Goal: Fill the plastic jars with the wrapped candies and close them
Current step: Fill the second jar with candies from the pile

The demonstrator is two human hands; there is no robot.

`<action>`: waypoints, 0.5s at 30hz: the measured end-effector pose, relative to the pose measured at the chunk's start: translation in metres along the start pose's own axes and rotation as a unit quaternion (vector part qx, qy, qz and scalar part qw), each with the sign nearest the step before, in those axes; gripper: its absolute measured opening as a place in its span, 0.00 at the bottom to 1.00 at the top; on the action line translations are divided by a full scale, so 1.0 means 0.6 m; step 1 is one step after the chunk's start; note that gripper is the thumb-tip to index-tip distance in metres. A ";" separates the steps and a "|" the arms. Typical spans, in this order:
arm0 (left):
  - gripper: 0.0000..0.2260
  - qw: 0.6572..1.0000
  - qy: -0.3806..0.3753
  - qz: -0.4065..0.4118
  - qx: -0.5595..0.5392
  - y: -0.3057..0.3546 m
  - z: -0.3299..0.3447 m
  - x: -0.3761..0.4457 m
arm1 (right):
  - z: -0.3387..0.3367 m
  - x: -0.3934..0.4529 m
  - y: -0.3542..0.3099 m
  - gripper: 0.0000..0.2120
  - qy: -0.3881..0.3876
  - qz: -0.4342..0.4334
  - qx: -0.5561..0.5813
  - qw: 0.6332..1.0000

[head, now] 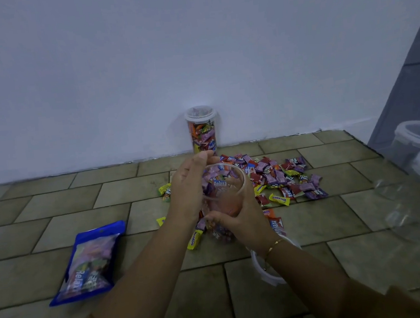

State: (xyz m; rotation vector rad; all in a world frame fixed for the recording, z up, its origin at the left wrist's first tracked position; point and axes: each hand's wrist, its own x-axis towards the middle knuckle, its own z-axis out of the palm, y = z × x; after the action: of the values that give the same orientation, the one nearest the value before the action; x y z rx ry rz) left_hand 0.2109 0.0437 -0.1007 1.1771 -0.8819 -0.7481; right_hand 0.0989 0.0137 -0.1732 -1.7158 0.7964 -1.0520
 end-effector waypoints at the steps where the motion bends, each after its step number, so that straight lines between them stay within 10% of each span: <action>1: 0.12 1.000 0.002 0.009 0.011 -0.002 -0.003 0.000 | 0.000 -0.001 0.000 0.47 -0.001 0.000 -0.002 1.000; 6: 0.16 0.990 0.007 0.037 0.135 -0.029 -0.042 0.010 | 0.000 0.000 0.001 0.48 -0.003 -0.005 -0.004 1.000; 11: 0.17 0.911 -0.077 0.029 0.405 -0.085 -0.109 0.005 | 0.000 -0.001 0.000 0.47 -0.004 -0.005 -0.008 1.000; 15: 0.45 0.763 -0.173 -0.029 0.622 -0.128 -0.152 -0.015 | 0.002 -0.002 0.001 0.50 0.001 -0.008 -0.013 1.000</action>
State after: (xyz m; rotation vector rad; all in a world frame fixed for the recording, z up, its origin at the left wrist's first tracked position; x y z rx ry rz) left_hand 0.2839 0.0749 -0.1900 2.2730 -1.7850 -0.3530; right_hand 0.0992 0.0147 -0.1743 -1.7456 0.8011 -1.0595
